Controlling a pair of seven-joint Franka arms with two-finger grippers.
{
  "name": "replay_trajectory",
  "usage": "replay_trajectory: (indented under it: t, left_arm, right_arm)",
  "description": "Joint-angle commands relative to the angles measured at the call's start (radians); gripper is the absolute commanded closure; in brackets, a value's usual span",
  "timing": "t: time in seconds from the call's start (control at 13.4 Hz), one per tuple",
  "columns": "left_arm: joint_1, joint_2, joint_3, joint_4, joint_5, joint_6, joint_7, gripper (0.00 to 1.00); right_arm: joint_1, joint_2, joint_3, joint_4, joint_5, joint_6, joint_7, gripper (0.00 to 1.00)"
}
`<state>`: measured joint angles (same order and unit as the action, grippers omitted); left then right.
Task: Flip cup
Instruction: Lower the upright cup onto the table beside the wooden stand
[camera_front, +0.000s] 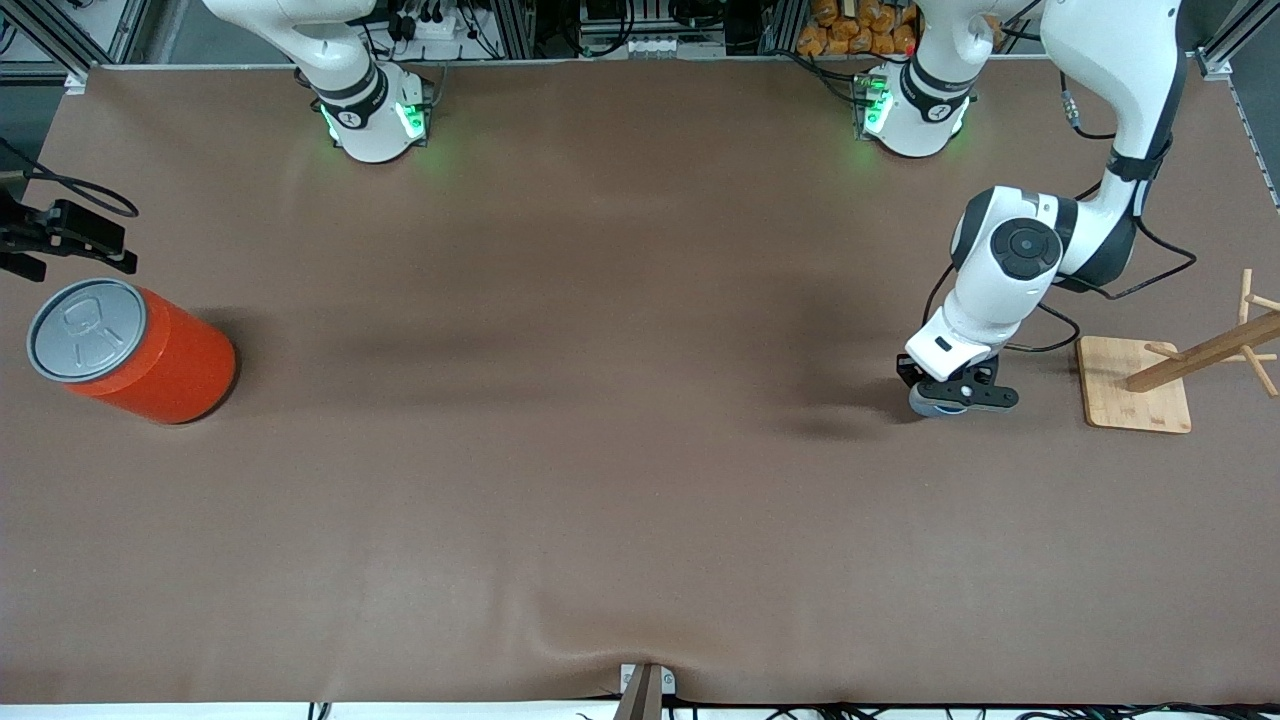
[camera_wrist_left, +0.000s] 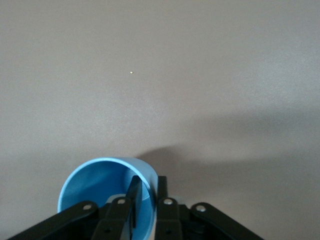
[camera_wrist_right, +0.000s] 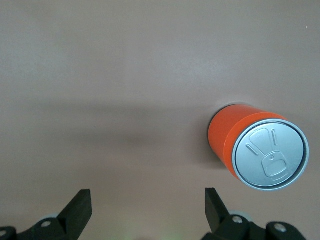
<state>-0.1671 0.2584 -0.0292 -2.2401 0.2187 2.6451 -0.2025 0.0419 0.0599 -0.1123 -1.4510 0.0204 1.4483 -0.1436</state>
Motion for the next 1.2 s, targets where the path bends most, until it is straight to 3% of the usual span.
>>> replay_trajectory:
  t: [0.0,0.07,0.52,0.9,1.12]
  left_arm:
    - [0.011,-0.007,-0.009,0.008,0.028,0.012,-0.020,0.32]
    - [0.011,-0.011,-0.009,0.008,0.028,0.010,-0.011,0.00]
    - [0.011,-0.065,-0.012,0.054,0.013,-0.080,-0.017,0.00]
    - [0.011,-0.051,-0.012,0.301,-0.041,-0.356,-0.009,0.00]
    - [-0.006,-0.038,-0.012,0.471,-0.044,-0.548,-0.008,0.00]
  right_arm:
    - [-0.010,-0.002,0.002,0.012,0.012,-0.011,-0.005,0.00]
    - [-0.008,-0.002,0.002,0.011,0.012,-0.011,-0.005,0.00]
    - [-0.008,-0.002,0.002,0.009,0.012,-0.009,-0.005,0.00]
    - [-0.008,-0.003,0.002,0.009,0.016,-0.013,0.009,0.00]
    - [-0.007,-0.006,0.003,0.012,0.016,-0.028,0.145,0.00]
